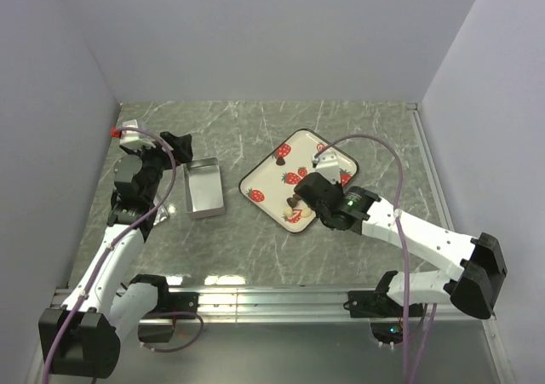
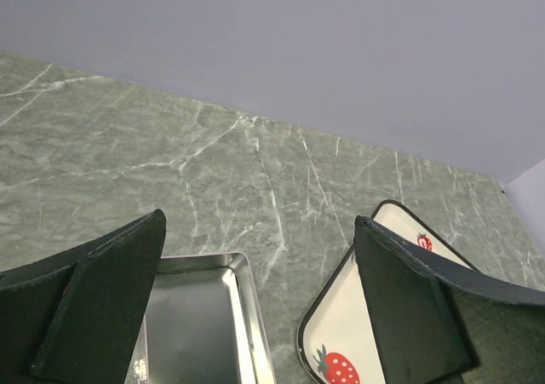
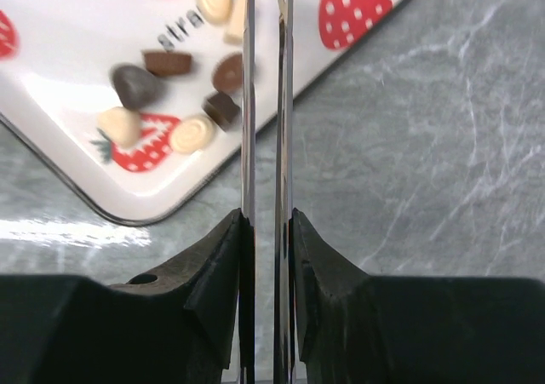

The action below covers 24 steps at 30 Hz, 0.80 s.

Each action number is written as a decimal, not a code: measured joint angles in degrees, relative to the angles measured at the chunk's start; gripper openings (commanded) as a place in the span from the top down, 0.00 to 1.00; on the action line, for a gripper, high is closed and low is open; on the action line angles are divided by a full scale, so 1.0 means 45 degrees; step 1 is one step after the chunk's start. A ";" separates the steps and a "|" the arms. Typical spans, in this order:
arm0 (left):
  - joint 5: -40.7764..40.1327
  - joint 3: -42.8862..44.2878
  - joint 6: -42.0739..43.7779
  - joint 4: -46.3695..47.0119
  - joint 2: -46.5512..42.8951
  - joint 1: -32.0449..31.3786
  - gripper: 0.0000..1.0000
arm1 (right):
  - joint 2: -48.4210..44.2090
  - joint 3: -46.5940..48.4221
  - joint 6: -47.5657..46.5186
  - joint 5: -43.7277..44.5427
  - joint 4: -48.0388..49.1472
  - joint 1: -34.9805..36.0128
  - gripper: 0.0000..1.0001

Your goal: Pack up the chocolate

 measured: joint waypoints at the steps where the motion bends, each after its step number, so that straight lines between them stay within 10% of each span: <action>1: 0.0000 0.0000 0.0000 0.0000 -0.0005 0.0000 0.01 | 0.0000 0.0223 -0.0112 0.0005 0.0068 0.0000 0.77; 24: -0.0194 -0.0073 -0.0029 -0.0471 -0.0219 0.0000 0.01 | 0.5294 0.6329 -0.3803 -0.2584 0.2977 0.1676 0.78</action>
